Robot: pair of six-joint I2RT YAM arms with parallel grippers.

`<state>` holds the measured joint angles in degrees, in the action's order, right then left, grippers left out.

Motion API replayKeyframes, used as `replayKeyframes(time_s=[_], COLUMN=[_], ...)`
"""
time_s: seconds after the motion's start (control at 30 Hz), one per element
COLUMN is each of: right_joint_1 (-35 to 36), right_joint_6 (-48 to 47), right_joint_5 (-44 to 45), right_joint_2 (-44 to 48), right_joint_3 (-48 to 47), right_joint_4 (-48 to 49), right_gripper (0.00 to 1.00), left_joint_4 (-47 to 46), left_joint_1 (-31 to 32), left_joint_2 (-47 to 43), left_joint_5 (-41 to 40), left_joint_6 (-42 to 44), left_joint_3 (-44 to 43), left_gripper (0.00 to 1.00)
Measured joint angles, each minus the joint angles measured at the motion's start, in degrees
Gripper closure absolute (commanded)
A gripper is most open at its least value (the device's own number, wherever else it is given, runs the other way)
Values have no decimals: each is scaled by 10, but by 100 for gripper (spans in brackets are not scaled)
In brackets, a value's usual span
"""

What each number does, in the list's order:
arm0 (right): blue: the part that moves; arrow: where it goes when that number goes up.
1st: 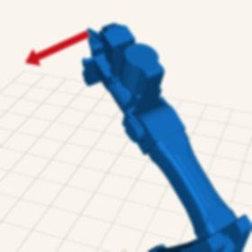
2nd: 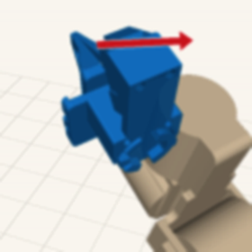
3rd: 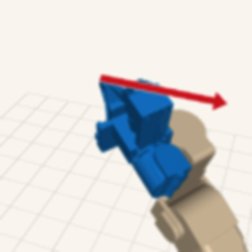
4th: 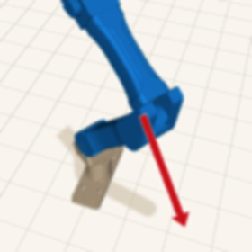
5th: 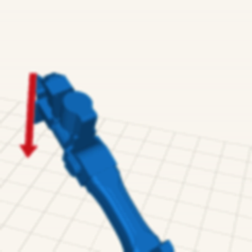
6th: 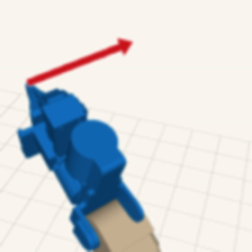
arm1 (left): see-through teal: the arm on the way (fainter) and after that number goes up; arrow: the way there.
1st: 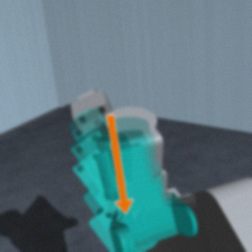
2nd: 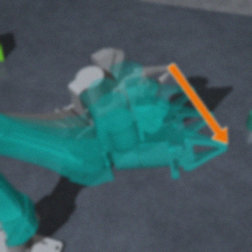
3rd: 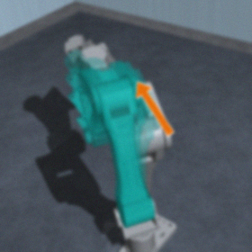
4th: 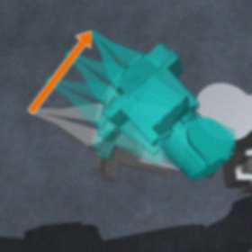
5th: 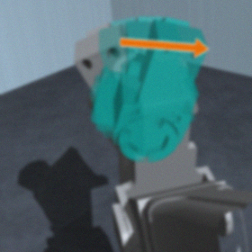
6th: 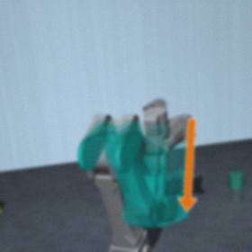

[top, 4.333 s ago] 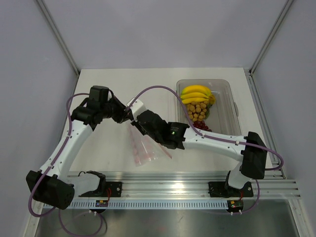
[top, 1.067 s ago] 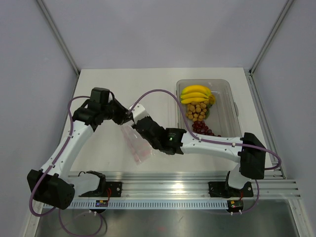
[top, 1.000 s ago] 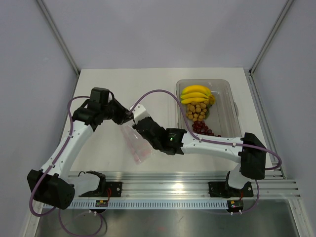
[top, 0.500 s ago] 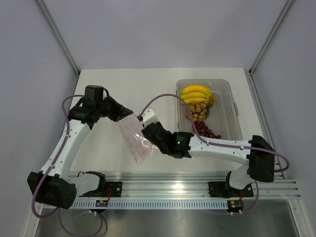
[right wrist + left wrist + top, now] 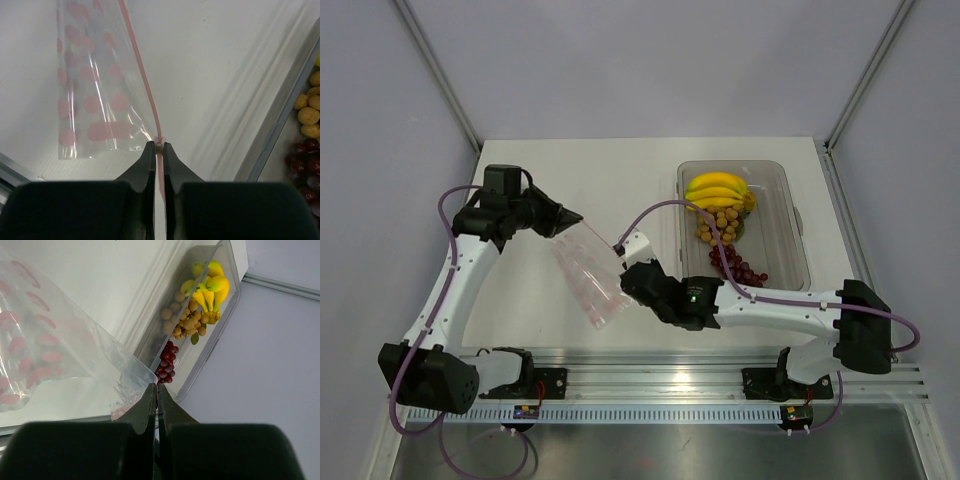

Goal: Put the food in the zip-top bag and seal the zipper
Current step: Unzip the zipper food storage bag at the center of the board.

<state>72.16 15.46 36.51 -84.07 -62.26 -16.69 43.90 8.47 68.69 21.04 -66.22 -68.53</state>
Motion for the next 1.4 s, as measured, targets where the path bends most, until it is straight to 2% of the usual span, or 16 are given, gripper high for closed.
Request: replayKeyframes(time_s=[0.4,1.2,1.23,1.27,1.33,1.37,1.4], right_joint_1=[17,37,38,38,38,39,39], right_joint_6=[47,103,103,103,103,103,104], right_joint_5=[-1,-1,-1,-1,-1,-2,-2], right_joint_2=[17,21,21,21,21,20,20], right_joint_3=[31,61,61,61,61,61,61], right_joint_4=[-27,-38,-38,-38,-43,-47,-50], right_gripper=[100,100,100,100,100,100,100], left_joint_4=[2,6,5,4,-5,-9,-13], left_joint_1=[-9,-11,-11,-11,-12,-13,-13], left_joint_2=[12,20,20,20,22,23,24], left_joint_5=[0,-1,-1,0,1,2,3], left_joint_6=[9,27,31,38,53,62,69], left_joint_3=[-28,-31,-31,-31,-31,-31,-31], left_gripper=[100,99,92,75,49,40,24])
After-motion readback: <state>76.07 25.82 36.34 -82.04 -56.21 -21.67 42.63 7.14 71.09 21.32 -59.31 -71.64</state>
